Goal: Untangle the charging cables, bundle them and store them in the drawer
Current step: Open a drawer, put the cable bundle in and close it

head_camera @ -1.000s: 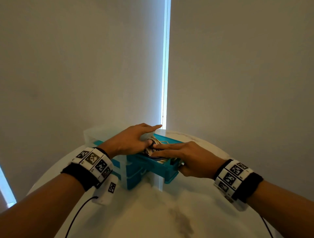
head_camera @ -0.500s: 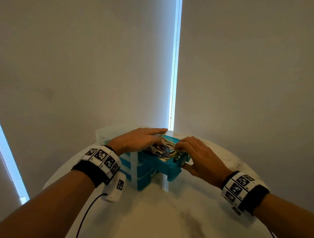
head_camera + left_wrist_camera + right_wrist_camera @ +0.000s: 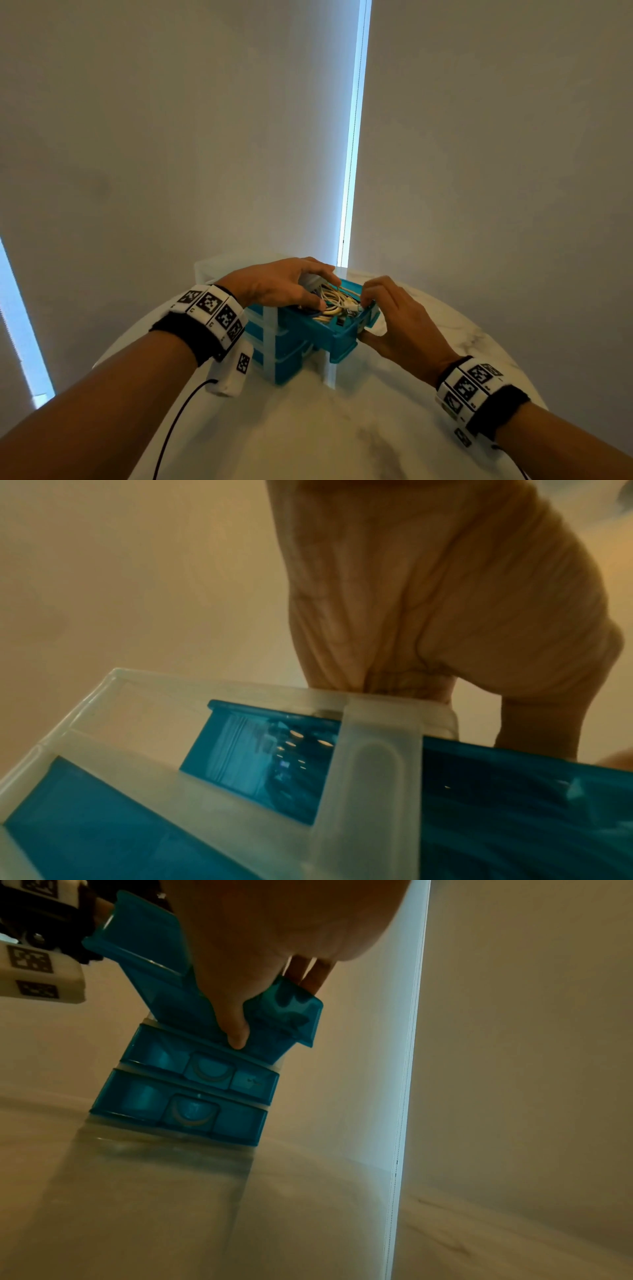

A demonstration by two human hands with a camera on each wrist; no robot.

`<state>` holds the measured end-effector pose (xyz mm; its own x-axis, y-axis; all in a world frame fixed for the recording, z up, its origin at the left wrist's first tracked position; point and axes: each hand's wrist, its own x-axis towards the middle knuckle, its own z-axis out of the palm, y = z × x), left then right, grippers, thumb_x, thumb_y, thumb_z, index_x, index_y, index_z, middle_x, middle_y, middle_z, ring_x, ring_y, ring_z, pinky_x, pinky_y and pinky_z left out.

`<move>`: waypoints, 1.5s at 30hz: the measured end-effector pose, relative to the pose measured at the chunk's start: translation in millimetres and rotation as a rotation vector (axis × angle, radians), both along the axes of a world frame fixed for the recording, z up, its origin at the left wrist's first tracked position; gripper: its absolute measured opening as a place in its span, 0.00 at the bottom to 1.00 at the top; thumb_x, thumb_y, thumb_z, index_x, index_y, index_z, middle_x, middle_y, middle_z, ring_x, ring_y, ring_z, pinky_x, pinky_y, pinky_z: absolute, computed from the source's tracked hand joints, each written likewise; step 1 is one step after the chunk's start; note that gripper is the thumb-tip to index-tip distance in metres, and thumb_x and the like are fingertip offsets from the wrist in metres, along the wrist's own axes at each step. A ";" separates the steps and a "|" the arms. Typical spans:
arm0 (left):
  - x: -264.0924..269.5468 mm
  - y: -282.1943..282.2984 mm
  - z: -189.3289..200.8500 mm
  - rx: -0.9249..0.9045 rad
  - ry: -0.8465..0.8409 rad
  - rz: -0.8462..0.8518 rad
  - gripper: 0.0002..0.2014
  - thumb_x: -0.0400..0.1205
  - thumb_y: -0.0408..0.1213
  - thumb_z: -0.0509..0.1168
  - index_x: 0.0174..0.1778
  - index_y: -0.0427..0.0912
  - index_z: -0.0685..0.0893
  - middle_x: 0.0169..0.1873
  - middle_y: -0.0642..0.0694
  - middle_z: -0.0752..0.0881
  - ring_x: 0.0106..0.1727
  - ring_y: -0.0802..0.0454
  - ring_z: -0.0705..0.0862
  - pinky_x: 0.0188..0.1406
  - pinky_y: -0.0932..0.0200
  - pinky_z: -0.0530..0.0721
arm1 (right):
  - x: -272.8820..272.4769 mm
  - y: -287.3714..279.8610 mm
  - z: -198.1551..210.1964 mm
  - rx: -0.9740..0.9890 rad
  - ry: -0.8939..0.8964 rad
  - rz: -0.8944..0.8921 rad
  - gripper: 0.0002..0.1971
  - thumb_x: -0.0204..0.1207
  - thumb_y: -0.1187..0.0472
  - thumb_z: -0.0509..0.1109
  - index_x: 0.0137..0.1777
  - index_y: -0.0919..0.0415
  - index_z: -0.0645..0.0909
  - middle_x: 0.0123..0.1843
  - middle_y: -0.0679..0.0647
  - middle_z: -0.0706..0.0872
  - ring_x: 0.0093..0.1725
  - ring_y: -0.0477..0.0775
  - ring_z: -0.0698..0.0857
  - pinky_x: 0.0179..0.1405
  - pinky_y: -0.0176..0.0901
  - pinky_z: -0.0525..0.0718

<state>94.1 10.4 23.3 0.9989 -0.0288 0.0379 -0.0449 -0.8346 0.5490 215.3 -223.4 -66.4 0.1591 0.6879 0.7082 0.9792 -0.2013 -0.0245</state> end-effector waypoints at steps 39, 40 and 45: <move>3.8 18.2 -2.9 -0.279 -0.077 0.060 0.32 0.82 0.70 0.53 0.75 0.59 0.84 0.76 0.52 0.84 0.76 0.46 0.81 0.84 0.36 0.76 | -10.6 48.2 4.1 -0.125 -0.150 0.028 0.28 0.79 0.48 0.81 0.77 0.40 0.75 0.74 0.46 0.78 0.66 0.53 0.83 0.61 0.49 0.90; 2.0 16.8 -2.1 -0.279 -0.083 0.076 0.31 0.85 0.68 0.51 0.76 0.58 0.83 0.75 0.52 0.84 0.76 0.47 0.81 0.85 0.35 0.75 | -8.1 43.8 6.7 -0.126 -0.099 0.047 0.26 0.81 0.45 0.78 0.77 0.40 0.75 0.74 0.45 0.76 0.66 0.51 0.82 0.60 0.44 0.89; 5.9 8.7 -0.1 -0.357 -0.070 0.119 0.31 0.89 0.70 0.49 0.78 0.58 0.84 0.74 0.55 0.87 0.78 0.51 0.81 0.88 0.33 0.69 | -1.6 20.5 34.6 -0.188 0.061 0.108 0.26 0.84 0.29 0.67 0.80 0.32 0.73 0.76 0.38 0.73 0.68 0.35 0.72 0.61 0.23 0.76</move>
<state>99.9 19.1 23.2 0.9891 0.1144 0.0925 -0.0068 -0.5927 0.8054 213.7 -203.0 -31.8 0.1157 0.8220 0.5576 0.9932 -0.1016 -0.0563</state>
